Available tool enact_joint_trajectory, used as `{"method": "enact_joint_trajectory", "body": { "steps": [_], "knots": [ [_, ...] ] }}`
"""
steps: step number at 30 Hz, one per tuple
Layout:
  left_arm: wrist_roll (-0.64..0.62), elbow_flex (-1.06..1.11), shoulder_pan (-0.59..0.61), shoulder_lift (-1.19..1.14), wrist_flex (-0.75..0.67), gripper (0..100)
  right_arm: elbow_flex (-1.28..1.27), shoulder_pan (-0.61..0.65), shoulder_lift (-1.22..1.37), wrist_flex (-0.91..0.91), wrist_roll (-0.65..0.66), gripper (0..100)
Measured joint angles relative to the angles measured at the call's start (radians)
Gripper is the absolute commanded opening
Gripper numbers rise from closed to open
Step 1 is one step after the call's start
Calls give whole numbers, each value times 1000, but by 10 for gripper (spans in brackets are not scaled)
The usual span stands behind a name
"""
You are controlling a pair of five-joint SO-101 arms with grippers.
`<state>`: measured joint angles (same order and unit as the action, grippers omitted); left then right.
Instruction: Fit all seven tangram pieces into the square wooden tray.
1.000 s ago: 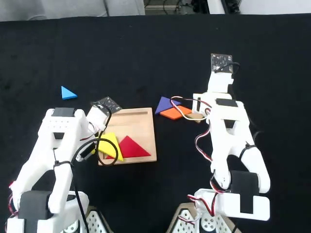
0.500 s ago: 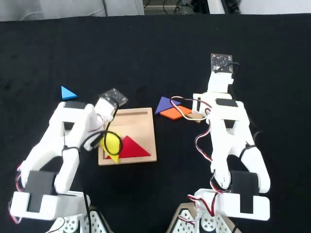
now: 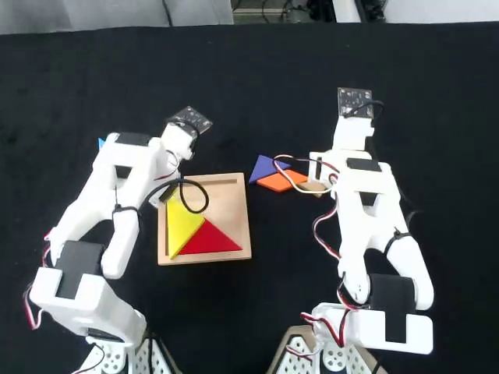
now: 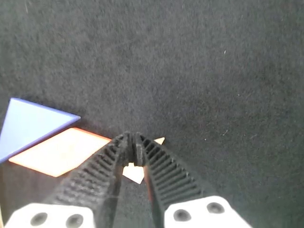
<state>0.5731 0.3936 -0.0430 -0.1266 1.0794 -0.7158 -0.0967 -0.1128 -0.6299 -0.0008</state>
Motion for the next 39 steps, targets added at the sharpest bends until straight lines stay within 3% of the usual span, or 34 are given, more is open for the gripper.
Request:
{"method": "enact_joint_trajectory", "body": {
  "steps": [5,11,13,16,23,39],
  "knots": [
    [-6,-64,-18,11,77,30,0,0,0,-5,0,11],
    [-6,-126,-74,164,373,30,0,0,0,-5,0,11],
    [-6,-92,-126,236,405,30,0,0,0,-5,0,11],
    [-26,37,-209,344,390,30,0,0,0,-5,0,11],
    [-155,382,-374,525,186,30,0,-58,0,-5,0,11],
    [-164,450,-330,414,21,30,0,-66,0,-5,0,11]
  ]
}}
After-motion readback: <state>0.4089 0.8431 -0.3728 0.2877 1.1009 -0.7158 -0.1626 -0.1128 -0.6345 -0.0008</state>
